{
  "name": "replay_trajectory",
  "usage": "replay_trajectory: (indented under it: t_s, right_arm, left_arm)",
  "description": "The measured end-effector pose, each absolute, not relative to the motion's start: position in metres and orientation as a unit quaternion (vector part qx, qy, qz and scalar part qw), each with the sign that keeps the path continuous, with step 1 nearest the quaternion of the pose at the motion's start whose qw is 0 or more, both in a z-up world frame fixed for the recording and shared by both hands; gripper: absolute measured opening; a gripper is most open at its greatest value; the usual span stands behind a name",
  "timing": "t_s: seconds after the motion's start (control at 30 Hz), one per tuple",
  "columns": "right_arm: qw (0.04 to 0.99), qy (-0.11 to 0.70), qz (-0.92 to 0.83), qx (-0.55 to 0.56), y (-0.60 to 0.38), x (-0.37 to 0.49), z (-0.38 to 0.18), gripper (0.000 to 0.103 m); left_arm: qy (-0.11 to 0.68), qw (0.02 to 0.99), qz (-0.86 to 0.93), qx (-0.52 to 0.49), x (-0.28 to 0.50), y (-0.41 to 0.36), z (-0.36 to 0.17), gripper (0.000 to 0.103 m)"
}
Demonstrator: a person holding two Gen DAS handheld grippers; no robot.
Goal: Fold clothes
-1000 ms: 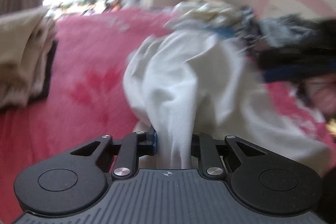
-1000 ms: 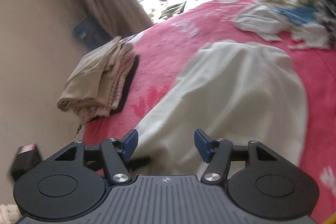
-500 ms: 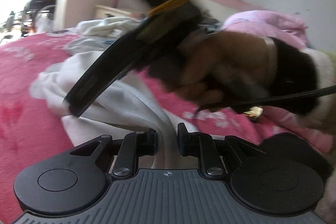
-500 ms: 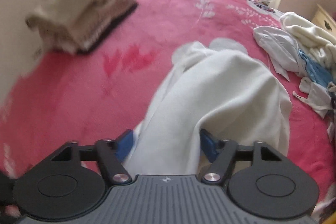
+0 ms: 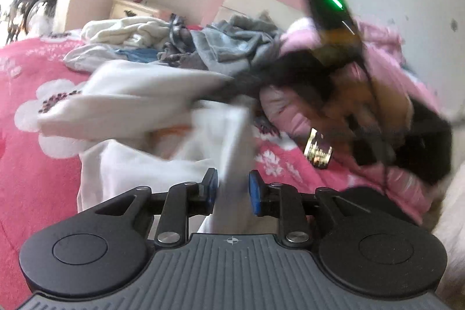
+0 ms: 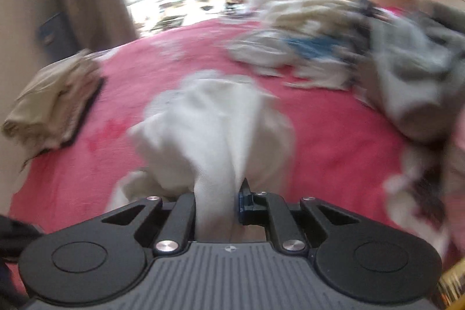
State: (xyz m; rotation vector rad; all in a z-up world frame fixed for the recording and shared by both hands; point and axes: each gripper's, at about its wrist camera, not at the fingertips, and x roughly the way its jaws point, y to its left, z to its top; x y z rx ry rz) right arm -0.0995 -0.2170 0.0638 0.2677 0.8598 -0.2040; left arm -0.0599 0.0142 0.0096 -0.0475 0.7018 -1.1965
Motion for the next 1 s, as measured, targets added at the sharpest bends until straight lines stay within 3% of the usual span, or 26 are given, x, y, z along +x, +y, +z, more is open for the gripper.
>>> replay_trajectory:
  t_s: [0.3, 0.4, 0.47, 0.57, 0.73, 1.0]
  right_arm:
    - [0.843, 0.479, -0.205, 0.133, -0.272, -0.169, 0.021, 0.012]
    - [0.844, 0.483, -0.201, 0.115, -0.268, -0.177, 0.021, 0.019]
    - [0.859, 0.462, -0.2, 0.088, -0.261, -0.183, 0.033, 0.041]
    - [0.887, 0.413, -0.2, 0.049, -0.252, -0.194, 0.056, 0.051]
    - [0.92, 0.373, -0.12, -0.002, -0.23, -0.18, 0.07, 0.056]
    - [0.92, 0.382, 0.0, -0.087, -0.174, -0.098, 0.026, 0.063]
  left_arm:
    - [0.347, 0.803, -0.484, -0.026, -0.031, -0.002, 0.004, 0.033]
    - [0.354, 0.811, -0.466, -0.011, -0.018, -0.017, -0.007, 0.034]
    - [0.358, 0.814, -0.458, -0.005, -0.011, -0.026, -0.012, 0.034]
    - [0.361, 0.815, -0.453, 0.008, -0.003, -0.039, -0.019, 0.036]
    - [0.366, 0.811, -0.456, 0.012, 0.003, -0.052, -0.023, 0.036]
    - [0.368, 0.809, -0.458, 0.005, 0.0, -0.043, -0.018, 0.041]
